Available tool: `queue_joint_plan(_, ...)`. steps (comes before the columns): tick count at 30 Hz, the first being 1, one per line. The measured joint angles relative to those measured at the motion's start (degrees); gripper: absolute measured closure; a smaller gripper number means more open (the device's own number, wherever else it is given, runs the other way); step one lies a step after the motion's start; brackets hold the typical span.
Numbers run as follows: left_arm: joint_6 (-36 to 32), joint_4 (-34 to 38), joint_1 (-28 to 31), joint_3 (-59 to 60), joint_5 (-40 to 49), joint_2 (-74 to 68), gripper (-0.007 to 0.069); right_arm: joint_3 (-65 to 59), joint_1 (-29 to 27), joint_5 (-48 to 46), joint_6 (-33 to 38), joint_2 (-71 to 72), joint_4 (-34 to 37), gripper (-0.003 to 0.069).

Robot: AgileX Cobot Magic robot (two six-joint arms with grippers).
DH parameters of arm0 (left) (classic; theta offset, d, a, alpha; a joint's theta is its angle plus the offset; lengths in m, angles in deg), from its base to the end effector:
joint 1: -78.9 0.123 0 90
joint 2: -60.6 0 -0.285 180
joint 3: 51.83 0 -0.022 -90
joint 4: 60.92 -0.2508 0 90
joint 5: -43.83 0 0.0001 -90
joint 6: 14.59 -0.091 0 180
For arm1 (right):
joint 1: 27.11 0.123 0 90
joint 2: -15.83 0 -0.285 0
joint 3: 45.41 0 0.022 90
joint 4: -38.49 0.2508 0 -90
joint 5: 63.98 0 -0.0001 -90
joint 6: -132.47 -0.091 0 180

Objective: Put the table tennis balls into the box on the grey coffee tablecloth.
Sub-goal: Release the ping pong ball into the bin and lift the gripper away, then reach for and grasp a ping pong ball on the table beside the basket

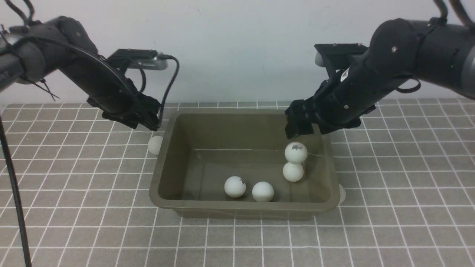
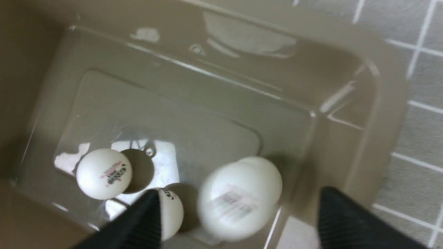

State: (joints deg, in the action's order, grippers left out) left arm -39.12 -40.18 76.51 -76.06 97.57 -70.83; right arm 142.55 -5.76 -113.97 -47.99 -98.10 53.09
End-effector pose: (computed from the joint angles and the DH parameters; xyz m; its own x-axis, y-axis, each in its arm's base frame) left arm 0.4642 -0.0454 0.2020 -0.8840 0.2348 -0.4042 0.3313 0.9247 -0.1874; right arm 0.3665 0.1621 0.2547 -0.9065 -0.1720 -0.3855 -0.2804 0.9280 0.2454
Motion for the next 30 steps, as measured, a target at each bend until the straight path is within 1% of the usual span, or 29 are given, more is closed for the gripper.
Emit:
queue_joint_plan(1,-0.1,0.0,-0.1,0.0,-0.2,-0.3,0.0155,0.0,0.0,-0.1,0.5,0.1,0.0,0.0047)
queue_joint_plan(2,-0.1,0.0,-0.8,0.0,-1.7,-1.3,0.0097,0.0,0.0,-0.5,1.0,0.3,-0.1,0.0013)
queue_joint_plan(4,-0.1,-0.1,-1.5,0.0,-3.7,-2.7,0.0055,0.0,0.0,-1.7,1.8,1.2,-1.3,-0.0011)
queue_joint_plan(7,0.2,-0.3,-1.6,0.0,-4.7,-4.1,0.0052,0.0,0.0,-3.7,1.6,2.5,-4.1,-0.0012)
queue_joint_plan(10,1.1,-1.7,-1.6,0.0,-4.6,-5.5,0.0081,0.0,0.0,-5.4,0.5,4.6,-8.3,0.0008)
queue_joint_plan(11,1.7,-2.5,-1.6,0.0,-4.5,-6.0,0.0101,0.0,0.0,-5.9,-0.3,5.5,-10.1,0.0020)
queue_joint_plan(13,2.2,-2.8,-1.6,0.0,-4.1,-6.2,0.0117,0.0,0.0,-6.3,-0.9,6.3,-11.6,0.0031)
queue_joint_plan(15,2.6,-3.7,-1.6,-0.2,-2.9,-6.3,0.0170,0.0,0.0,-7.3,-2.8,8.1,-16.0,0.0056)
queue_joint_plan(16,2.7,-3.8,-1.6,-0.3,-2.7,-6.3,0.0195,0.0,0.0,-7.5,-3.4,8.3,-16.9,0.0062)
queue_joint_plan(18,3.0,-4.6,-1.6,-0.4,-1.6,-6.3,0.0278,0.0,0.0,-9.7,-6.1,9.1,-19.6,0.0092)
queue_joint_plan(19,3.0,-4.7,-1.6,-0.4,-1.4,-6.3,0.0278,0.0,0.0,-9.9,-6.1,9.0,-19.8,0.0095)
queue_joint_plan(21,3.3,-6.3,-1.8,-1.0,1.0,-6.1,0.0272,0.0,-0.4,-13.1,-7.9,9.0,-21.0,0.0143)
queue_joint_plan(23,3.7,-7.8,-1.8,-1.8,3.6,-5.7,0.0272,0.0,-1.3,-15.0,-8.2,8.7,-21.1,0.0194)
queue_joint_plan(26,5.3,-10.2,-1.8,-5.1,8.2,-2.5,0.0272,-0.1,-4.9,-18.5,-8.0,8.3,-20.1,0.0358)
queue_joint_plan(27,5.3,-10.2,-1.8,-5.3,8.4,-2.2,0.0272,-0.1,-5.2,-18.7,-7.9,8.3,-20.1,0.0372)
queue_joint_plan(28,5.7,-10.1,-1.8,-6.2,9.3,-0.8,0.0272,-0.1,-6.3,-19.4,-7.5,8.3,-19.6,0.0426)
queue_joint_plan(29,5.9,-8.8,-1.8,-7.4,11.0,2.3,0.0272,-0.2,-8.1,-20.2,-6.5,8.3,-18.9,0.0536)
queue_joint_plan(30,5.8,-6.6,-2.1,-8.0,12.2,4.3,0.0272,-0.6,-9.3,-20.3,-5.9,8.3,-18.4,0.0590)
